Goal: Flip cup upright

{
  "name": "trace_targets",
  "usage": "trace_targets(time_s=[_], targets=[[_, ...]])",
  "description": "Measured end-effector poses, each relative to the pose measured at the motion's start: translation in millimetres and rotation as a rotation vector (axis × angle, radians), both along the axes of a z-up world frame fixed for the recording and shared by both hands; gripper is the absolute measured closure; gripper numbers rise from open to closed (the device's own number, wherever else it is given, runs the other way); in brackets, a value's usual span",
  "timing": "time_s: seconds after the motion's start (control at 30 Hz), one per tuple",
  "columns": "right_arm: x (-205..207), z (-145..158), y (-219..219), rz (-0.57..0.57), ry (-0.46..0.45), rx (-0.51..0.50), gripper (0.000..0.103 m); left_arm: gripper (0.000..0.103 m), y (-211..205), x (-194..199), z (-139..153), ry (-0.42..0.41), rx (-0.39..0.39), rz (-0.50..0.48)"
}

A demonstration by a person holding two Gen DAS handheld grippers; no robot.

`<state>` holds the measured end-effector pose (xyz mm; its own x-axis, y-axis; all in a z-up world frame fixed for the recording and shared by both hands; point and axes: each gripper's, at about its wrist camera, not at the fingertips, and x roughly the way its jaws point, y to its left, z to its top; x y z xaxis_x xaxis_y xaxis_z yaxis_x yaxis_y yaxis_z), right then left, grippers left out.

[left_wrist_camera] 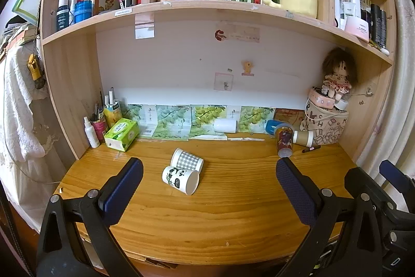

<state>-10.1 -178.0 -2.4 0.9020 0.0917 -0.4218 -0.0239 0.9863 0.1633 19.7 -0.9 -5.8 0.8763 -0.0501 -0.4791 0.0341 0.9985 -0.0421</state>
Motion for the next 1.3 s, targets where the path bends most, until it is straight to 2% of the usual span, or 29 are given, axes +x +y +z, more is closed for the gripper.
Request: trace_targets(time_s=[0.43,0.87,1.03,1.3], targets=[[13,-7,23,-0.009,0.035,-0.001,0.0,0.001,30,19,-8,0.04,-0.002,-0.017],[27,-14,54,-0.095,0.058,-0.018,0.0,0.001,51,51,-19,0.083,-0.02,-0.13],[32,-18,56,-0.13,0.088,-0.02,0.0,0.001,50,64,-26,0.138,-0.028,-0.162],[56,-33,52,-0.13,0.205,0.006,0.0,0.001,47,86,-45,0.264,-0.024,-0.171]])
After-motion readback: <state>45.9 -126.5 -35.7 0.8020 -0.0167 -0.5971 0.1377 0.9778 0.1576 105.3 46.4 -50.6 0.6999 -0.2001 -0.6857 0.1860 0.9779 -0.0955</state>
